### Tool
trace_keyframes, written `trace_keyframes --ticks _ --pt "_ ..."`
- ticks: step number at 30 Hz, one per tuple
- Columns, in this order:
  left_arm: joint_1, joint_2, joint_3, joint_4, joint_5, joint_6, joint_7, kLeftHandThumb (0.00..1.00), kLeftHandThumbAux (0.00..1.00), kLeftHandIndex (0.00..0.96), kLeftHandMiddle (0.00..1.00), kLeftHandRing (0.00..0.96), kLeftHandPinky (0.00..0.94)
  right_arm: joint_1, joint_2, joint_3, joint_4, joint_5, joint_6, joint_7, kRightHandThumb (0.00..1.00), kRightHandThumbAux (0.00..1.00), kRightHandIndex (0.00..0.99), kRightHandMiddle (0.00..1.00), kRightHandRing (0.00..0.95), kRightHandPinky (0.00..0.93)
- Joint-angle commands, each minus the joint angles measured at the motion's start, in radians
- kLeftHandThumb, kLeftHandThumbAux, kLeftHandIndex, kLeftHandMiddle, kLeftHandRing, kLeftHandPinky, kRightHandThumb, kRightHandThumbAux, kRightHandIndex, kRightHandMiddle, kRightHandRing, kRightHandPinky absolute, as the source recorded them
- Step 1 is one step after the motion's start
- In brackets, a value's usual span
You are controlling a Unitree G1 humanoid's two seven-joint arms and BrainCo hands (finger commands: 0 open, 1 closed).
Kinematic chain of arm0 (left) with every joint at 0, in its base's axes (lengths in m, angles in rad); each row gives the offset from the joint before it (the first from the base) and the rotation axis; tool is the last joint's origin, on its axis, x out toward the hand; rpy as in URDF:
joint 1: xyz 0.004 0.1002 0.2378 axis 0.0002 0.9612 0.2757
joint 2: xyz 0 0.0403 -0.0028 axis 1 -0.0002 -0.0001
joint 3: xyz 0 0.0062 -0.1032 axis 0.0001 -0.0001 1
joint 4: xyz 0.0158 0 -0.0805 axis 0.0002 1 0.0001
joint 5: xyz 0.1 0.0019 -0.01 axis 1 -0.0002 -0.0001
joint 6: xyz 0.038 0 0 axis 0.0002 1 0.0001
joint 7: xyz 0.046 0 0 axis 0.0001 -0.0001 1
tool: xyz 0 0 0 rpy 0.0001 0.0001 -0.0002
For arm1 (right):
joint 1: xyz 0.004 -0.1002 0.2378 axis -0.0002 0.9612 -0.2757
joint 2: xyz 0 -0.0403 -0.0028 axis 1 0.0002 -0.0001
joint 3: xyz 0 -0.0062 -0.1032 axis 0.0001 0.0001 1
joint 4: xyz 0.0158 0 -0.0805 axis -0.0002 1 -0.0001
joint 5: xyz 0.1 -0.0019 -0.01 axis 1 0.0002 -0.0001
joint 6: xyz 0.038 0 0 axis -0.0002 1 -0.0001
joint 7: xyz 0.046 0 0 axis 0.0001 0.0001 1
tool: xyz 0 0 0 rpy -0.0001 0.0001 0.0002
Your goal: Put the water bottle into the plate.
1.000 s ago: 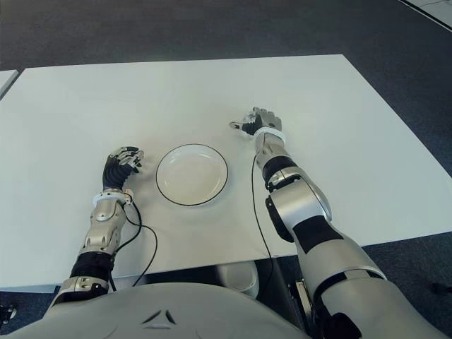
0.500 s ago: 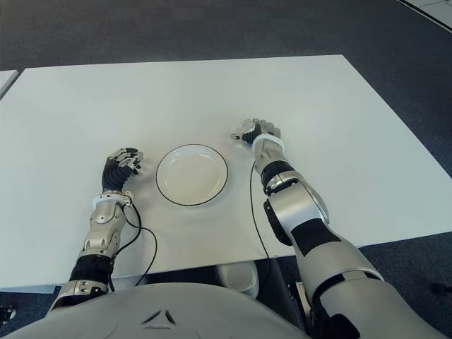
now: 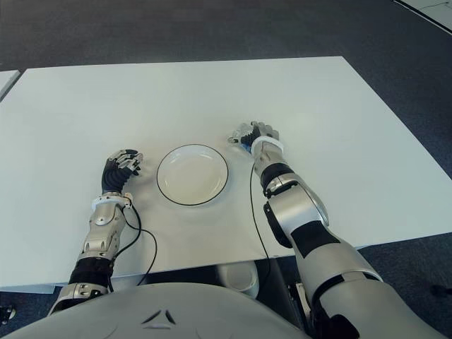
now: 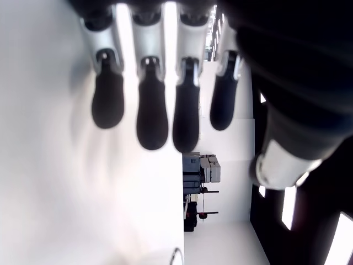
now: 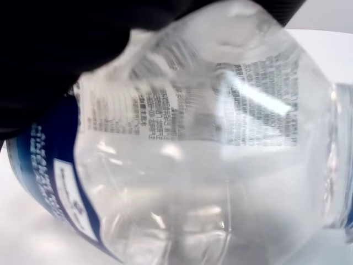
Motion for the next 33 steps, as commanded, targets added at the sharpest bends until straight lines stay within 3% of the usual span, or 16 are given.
trace_keyframes --ticks 1,5,11,13,15,19,24,33 --pt "0.047 -0.013 0.004 0.045 -0.011 0.069 0.003 0.838 0.674 0.417 0.519 0.652 0.651 0.092 0.023 -0.015 0.031 0.036 0.030 -0.019 0.515 0.417 0.000 0.000 0.000 0.000" --pt "0.047 -0.010 0.004 0.045 -0.013 0.068 -0.002 0.837 0.674 0.414 0.523 0.657 0.658 0.107 0.026 -0.041 0.029 0.056 0.038 -0.077 0.508 0.443 0.000 0.000 0.000 0.013" --pt "0.044 -0.007 0.004 0.047 -0.014 0.066 -0.005 0.838 0.673 0.417 0.528 0.665 0.665 0.120 0.031 -0.078 0.028 0.089 0.050 -0.149 0.517 0.517 0.009 0.035 0.044 0.132" --pt "0.042 -0.007 0.005 0.048 -0.018 0.069 -0.006 0.839 0.673 0.418 0.529 0.666 0.666 0.131 0.034 -0.094 0.026 0.103 0.038 -0.186 0.523 0.534 0.065 0.081 0.091 0.184" --pt "0.040 -0.006 0.006 0.049 -0.023 0.070 -0.008 0.839 0.673 0.419 0.528 0.666 0.665 0.138 0.038 -0.117 0.020 0.124 0.019 -0.234 0.543 0.564 0.246 0.200 0.208 0.309" --pt "0.037 -0.002 0.005 0.054 -0.024 0.064 -0.012 0.839 0.672 0.421 0.532 0.672 0.673 0.146 0.037 -0.165 0.011 0.169 -0.039 -0.313 0.674 0.677 0.394 0.401 0.406 0.474" --pt "0.035 0.000 0.004 0.055 -0.024 0.064 -0.012 0.840 0.672 0.424 0.532 0.676 0.677 0.153 0.040 -0.186 0.011 0.187 -0.077 -0.366 0.706 0.702 0.430 0.565 0.574 0.610" --pt "0.028 0.000 0.008 0.058 -0.028 0.073 -0.009 0.840 0.672 0.424 0.525 0.668 0.660 0.152 0.052 -0.206 0.007 0.199 -0.110 -0.444 0.713 0.712 0.437 0.718 0.716 0.750"
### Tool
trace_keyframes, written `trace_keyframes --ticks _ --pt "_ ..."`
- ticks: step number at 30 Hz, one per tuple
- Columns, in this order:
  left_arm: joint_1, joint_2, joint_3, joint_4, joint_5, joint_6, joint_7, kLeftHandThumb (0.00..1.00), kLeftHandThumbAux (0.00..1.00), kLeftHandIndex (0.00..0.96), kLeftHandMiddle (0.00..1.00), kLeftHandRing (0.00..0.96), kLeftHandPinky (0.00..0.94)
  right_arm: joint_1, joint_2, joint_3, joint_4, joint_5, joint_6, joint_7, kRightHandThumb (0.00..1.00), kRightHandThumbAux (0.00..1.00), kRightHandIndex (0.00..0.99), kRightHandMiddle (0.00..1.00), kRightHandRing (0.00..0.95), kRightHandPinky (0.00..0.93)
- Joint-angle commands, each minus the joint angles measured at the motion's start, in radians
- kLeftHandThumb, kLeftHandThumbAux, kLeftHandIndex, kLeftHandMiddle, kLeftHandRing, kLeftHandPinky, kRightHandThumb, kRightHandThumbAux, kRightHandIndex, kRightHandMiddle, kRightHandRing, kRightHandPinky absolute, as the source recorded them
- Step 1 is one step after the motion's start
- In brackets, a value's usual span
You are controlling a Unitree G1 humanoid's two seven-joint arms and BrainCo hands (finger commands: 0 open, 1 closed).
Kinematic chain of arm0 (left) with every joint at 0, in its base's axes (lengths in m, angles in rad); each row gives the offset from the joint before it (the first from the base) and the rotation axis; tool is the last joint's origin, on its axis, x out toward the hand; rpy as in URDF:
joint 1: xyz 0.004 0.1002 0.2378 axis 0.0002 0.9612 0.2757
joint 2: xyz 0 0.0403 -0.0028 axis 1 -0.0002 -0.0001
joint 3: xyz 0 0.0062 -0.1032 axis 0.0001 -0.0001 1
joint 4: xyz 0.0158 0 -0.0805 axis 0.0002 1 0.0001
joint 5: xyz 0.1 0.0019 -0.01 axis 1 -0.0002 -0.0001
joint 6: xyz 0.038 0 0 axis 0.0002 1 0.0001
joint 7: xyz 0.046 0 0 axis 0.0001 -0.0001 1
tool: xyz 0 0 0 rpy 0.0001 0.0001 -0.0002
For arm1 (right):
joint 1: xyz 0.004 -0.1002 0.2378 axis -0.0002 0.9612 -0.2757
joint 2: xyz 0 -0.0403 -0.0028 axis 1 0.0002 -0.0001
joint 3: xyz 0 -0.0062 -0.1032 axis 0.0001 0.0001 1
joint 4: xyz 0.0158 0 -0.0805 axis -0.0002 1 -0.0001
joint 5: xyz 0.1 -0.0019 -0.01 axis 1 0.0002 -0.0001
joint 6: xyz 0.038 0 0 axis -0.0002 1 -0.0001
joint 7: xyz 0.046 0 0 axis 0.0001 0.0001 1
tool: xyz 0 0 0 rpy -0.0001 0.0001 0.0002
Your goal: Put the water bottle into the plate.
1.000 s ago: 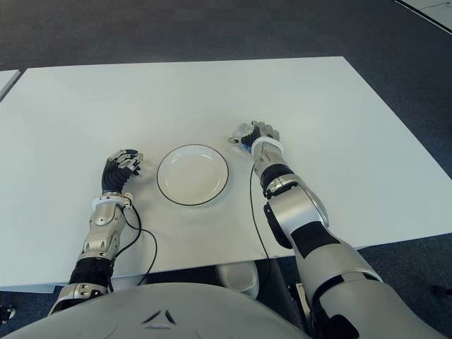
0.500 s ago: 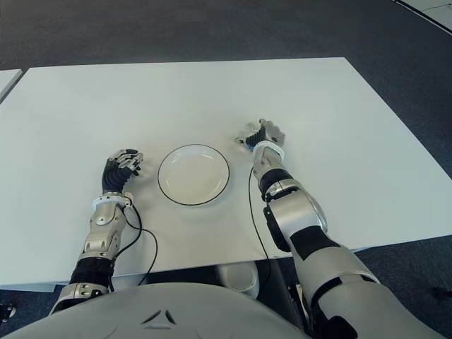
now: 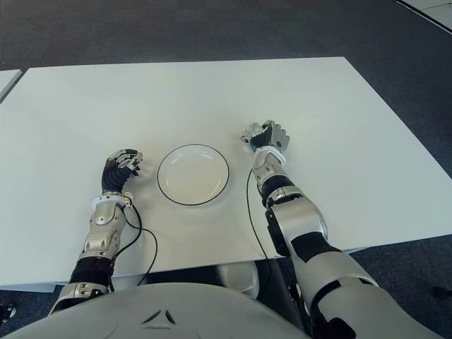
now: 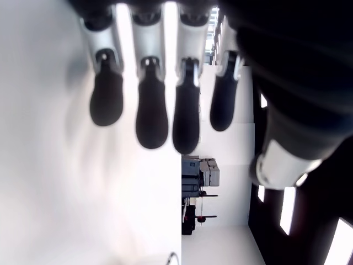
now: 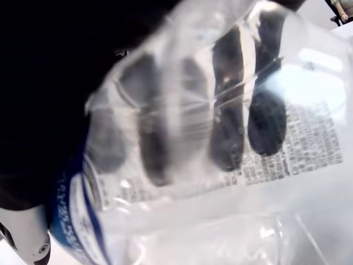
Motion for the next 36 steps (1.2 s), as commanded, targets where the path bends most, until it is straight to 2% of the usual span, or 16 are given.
trace_keyframes --ticks 1,13,30,36 --pt "0.033 -0.007 0.006 0.057 -0.015 0.068 -0.008 0.840 0.672 0.423 0.526 0.667 0.659 0.058 0.029 -0.013 0.033 0.028 0.002 -0.007 0.712 0.713 0.436 0.727 0.725 0.760" --pt "0.024 -0.005 0.005 0.063 -0.009 0.073 0.003 0.838 0.674 0.415 0.530 0.664 0.651 0.054 0.028 -0.024 0.030 0.035 -0.053 -0.026 0.711 0.718 0.433 0.797 0.812 0.850" --pt "0.020 -0.004 0.004 0.067 -0.005 0.071 0.005 0.838 0.674 0.418 0.521 0.657 0.640 0.042 0.021 -0.018 0.012 0.038 -0.134 -0.085 0.709 0.720 0.435 0.836 0.854 0.873" --pt "0.018 -0.001 0.000 0.074 0.001 0.063 0.006 0.838 0.674 0.417 0.524 0.662 0.655 0.015 0.020 -0.014 -0.016 0.036 -0.148 -0.107 0.709 0.720 0.439 0.841 0.856 0.863"
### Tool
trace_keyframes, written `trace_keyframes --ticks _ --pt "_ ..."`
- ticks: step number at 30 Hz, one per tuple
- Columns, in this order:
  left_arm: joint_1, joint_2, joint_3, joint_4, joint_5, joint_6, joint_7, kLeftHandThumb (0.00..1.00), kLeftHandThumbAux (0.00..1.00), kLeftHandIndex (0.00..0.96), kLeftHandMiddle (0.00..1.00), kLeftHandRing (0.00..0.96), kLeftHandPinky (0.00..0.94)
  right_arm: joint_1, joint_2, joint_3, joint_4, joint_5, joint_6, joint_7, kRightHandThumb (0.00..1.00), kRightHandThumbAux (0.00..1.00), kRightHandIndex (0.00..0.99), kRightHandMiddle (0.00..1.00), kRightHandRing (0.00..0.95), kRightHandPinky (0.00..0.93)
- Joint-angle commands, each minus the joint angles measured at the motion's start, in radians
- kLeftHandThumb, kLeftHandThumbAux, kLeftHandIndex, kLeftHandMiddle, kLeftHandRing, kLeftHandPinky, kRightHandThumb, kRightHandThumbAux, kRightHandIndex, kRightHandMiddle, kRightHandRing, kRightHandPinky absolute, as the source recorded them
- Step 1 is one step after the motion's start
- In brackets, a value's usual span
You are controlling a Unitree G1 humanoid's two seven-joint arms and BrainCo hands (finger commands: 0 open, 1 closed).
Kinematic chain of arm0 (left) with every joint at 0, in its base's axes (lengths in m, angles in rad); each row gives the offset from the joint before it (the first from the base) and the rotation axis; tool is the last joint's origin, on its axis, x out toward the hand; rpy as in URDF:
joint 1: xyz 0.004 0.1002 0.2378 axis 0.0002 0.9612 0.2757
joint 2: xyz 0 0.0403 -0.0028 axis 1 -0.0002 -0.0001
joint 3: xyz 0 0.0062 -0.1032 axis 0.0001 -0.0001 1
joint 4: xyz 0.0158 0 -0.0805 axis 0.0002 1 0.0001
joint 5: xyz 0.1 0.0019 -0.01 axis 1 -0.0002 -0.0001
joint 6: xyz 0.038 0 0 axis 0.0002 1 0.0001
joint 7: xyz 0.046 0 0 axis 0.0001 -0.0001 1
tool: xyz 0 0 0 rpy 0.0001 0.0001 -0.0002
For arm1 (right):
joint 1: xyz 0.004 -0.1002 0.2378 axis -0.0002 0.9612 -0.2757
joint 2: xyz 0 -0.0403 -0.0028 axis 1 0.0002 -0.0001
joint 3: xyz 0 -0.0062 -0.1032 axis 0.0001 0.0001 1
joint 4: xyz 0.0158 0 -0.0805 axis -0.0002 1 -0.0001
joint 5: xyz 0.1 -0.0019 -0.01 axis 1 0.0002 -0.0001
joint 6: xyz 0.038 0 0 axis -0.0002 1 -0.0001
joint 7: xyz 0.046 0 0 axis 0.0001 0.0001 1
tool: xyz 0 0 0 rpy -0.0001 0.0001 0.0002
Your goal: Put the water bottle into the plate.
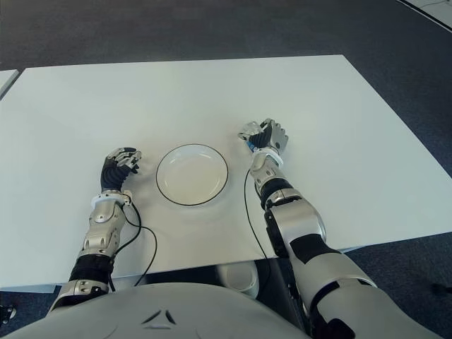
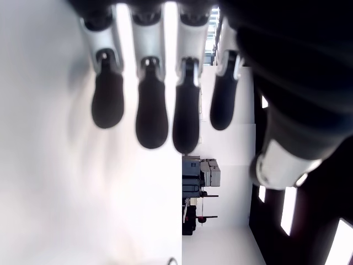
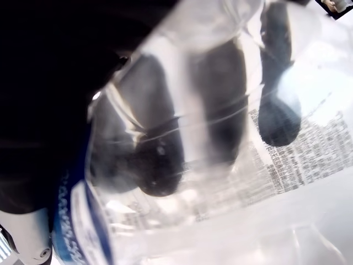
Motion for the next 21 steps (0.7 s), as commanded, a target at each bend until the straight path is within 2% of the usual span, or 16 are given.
trace_keyframes --ticks 1,12,17,21 --pt "0.036 -0.005 -0.001 0.060 0.003 0.061 0.005 0.838 0.674 0.417 0.525 0.663 0.657 0.007 0.010 0.002 -0.017 0.012 -0.039 -0.019 0.709 0.720 0.440 0.841 0.856 0.861" --pt "0.033 -0.007 0.003 0.063 -0.004 0.063 0.003 0.838 0.673 0.418 0.522 0.661 0.652 0.017 -0.011 0.020 -0.053 -0.006 -0.173 -0.097 0.707 0.723 0.440 0.861 0.867 0.869" --pt "0.032 -0.006 0.003 0.064 -0.003 0.062 0.003 0.838 0.673 0.418 0.523 0.661 0.653 0.017 -0.022 0.027 -0.076 -0.012 -0.202 -0.118 0.705 0.724 0.439 0.867 0.871 0.871" --pt "0.032 -0.007 0.003 0.059 -0.002 0.068 0.006 0.837 0.674 0.414 0.525 0.658 0.649 0.024 -0.018 0.038 -0.149 -0.023 -0.219 -0.143 0.704 0.725 0.439 0.874 0.877 0.870"
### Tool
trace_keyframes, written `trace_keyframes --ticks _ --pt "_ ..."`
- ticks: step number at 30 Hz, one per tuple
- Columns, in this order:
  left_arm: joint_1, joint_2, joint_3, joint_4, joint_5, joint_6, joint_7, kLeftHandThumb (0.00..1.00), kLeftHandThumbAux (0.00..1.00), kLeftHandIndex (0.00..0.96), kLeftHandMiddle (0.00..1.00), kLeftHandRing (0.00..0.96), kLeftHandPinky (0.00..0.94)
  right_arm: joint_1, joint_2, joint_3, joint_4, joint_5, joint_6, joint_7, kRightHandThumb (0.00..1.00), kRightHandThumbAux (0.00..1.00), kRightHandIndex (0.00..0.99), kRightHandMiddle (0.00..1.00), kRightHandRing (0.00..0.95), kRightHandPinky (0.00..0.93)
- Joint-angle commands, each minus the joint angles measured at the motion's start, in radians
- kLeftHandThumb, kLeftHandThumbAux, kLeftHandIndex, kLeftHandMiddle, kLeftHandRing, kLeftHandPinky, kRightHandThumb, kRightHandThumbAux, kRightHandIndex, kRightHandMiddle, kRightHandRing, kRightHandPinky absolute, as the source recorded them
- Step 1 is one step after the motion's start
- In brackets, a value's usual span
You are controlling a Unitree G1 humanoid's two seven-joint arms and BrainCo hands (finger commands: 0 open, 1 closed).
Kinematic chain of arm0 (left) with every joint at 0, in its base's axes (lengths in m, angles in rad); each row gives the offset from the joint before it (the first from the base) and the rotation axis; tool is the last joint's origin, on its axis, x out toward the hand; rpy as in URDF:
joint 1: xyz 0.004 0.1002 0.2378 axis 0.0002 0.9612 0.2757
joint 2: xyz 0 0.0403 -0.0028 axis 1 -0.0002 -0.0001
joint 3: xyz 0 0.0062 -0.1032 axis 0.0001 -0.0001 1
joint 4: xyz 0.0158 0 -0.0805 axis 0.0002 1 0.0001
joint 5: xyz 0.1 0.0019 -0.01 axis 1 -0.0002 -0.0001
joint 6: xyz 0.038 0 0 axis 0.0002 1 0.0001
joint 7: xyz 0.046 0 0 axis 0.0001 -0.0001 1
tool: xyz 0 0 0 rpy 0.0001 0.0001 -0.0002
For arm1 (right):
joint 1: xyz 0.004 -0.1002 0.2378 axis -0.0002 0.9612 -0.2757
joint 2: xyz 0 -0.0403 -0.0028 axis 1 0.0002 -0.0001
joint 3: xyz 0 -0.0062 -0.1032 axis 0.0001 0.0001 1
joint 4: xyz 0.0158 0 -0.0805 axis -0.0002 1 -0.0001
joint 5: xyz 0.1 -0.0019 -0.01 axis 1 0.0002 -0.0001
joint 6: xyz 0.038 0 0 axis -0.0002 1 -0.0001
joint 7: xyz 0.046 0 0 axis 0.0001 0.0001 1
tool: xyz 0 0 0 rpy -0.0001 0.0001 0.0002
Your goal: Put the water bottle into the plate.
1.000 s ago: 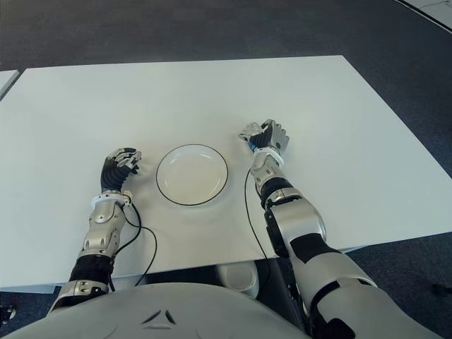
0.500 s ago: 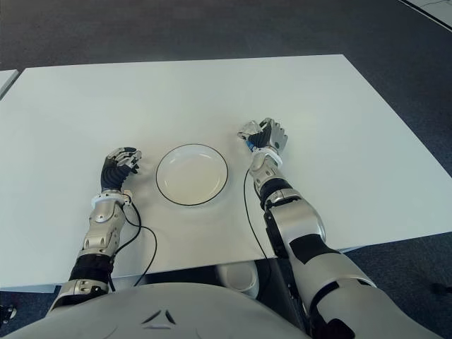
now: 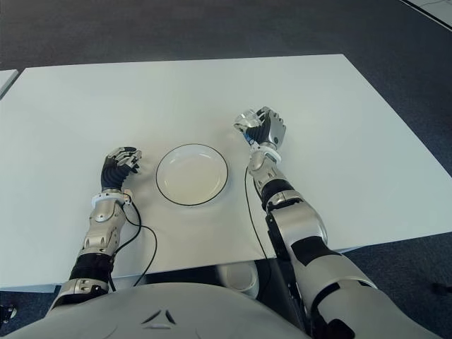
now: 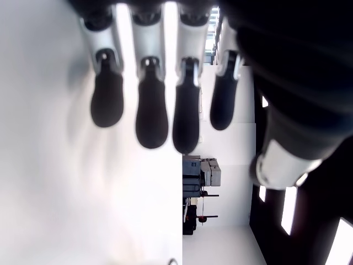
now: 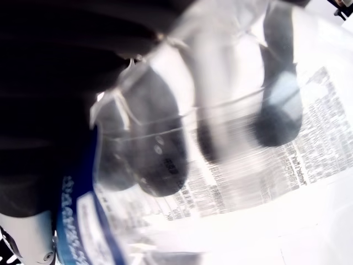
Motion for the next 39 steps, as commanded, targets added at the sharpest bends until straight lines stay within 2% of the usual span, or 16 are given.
trace_keyframes --ticks 1,6,18,26,32,35,39 --pt "0.039 -0.007 0.002 0.053 -0.002 0.070 0.006 0.837 0.675 0.413 0.525 0.658 0.648 0.001 -0.002 0.014 -0.073 -0.011 -0.039 -0.037 0.704 0.726 0.439 0.876 0.878 0.871" --pt "0.039 -0.008 0.001 0.056 0.000 0.066 0.007 0.837 0.675 0.412 0.527 0.659 0.646 0.016 -0.002 0.024 -0.124 -0.018 -0.051 -0.043 0.704 0.726 0.438 0.879 0.881 0.873" --pt "0.038 -0.012 0.007 0.058 -0.009 0.068 0.005 0.838 0.674 0.416 0.527 0.662 0.644 0.053 -0.018 0.051 -0.272 -0.054 -0.142 -0.047 0.703 0.726 0.438 0.887 0.887 0.878" --pt "0.038 -0.016 0.009 0.054 -0.010 0.074 0.008 0.837 0.674 0.414 0.529 0.658 0.642 0.085 -0.037 0.093 -0.370 -0.088 -0.275 -0.016 0.703 0.725 0.438 0.892 0.890 0.878" --pt "0.040 -0.016 0.008 0.056 -0.009 0.068 0.004 0.837 0.674 0.412 0.530 0.658 0.647 0.097 -0.058 0.121 -0.399 -0.119 -0.362 0.002 0.704 0.724 0.438 0.896 0.892 0.877" --pt "0.040 -0.016 0.007 0.057 -0.009 0.068 0.002 0.837 0.674 0.412 0.531 0.660 0.650 0.148 -0.060 0.164 -0.503 -0.156 -0.418 0.031 0.704 0.724 0.438 0.893 0.886 0.865" --pt "0.040 -0.017 0.006 0.057 -0.007 0.071 0.006 0.837 0.674 0.412 0.532 0.662 0.654 0.168 -0.061 0.183 -0.546 -0.163 -0.452 0.076 0.704 0.724 0.438 0.889 0.881 0.857"
